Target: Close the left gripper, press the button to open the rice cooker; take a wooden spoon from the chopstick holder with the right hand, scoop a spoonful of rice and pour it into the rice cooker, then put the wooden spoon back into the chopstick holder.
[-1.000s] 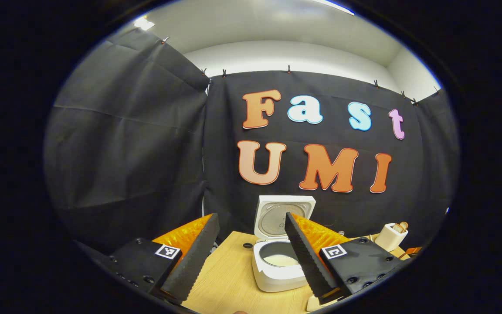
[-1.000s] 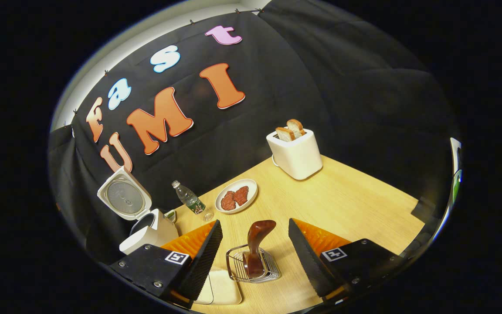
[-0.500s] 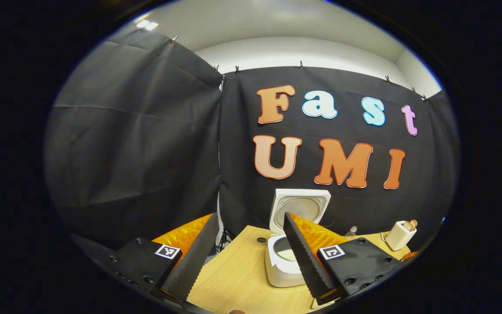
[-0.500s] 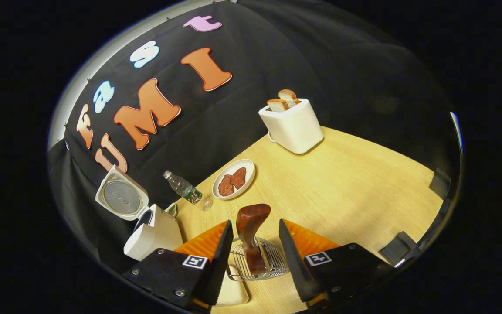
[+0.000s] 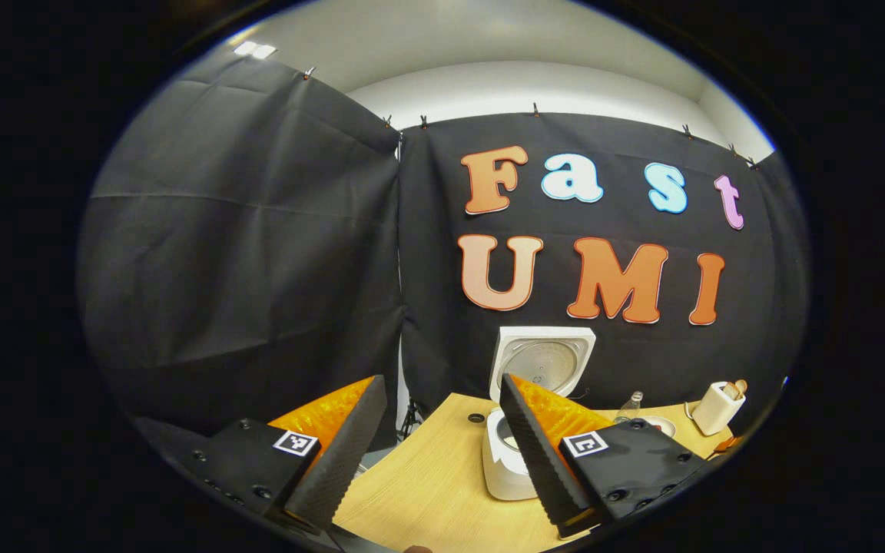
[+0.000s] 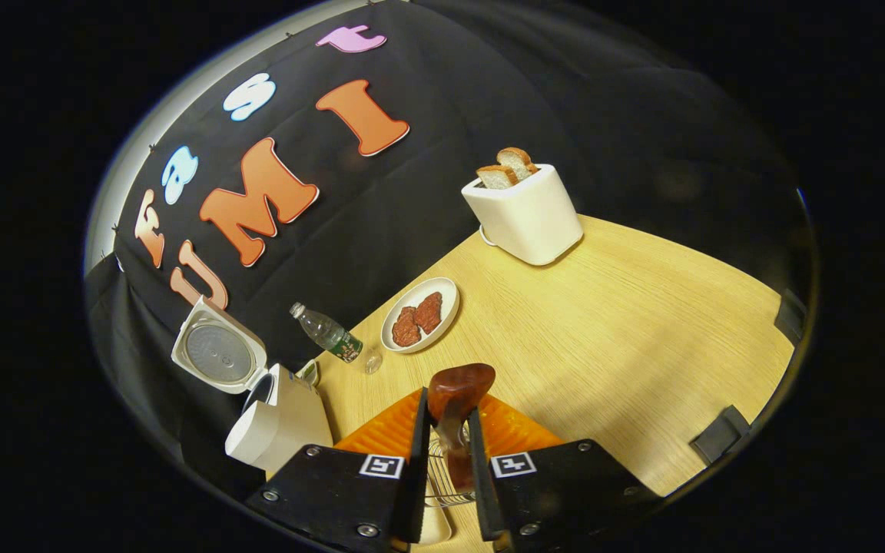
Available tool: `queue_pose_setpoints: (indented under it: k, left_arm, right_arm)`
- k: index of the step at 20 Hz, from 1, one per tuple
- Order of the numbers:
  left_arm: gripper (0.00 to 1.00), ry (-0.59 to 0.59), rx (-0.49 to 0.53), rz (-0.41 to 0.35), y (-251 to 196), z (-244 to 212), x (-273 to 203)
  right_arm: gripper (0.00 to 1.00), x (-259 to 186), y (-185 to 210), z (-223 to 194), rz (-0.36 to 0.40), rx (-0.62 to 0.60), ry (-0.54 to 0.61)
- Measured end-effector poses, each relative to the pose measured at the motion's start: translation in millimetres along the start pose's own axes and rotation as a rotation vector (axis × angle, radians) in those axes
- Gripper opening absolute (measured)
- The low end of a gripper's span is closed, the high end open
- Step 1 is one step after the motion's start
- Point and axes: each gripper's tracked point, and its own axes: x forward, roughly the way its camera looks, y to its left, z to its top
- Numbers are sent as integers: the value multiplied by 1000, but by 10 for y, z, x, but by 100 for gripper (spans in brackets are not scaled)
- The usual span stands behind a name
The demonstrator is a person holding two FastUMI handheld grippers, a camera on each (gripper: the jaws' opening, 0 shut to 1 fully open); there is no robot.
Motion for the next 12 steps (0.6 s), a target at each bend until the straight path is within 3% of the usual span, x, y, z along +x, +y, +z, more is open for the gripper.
queue_pose_setpoints:
  k: [7,12]
  left_arm:
    - [100,-14,-8,1,41,30,-33]
    - [100,-24,-17,-8,93,46,-17]
  right_arm:
    - [7,-59,108,38,-23,-60,-46]
    - [5,-364,449,292,-8,-151,-124]
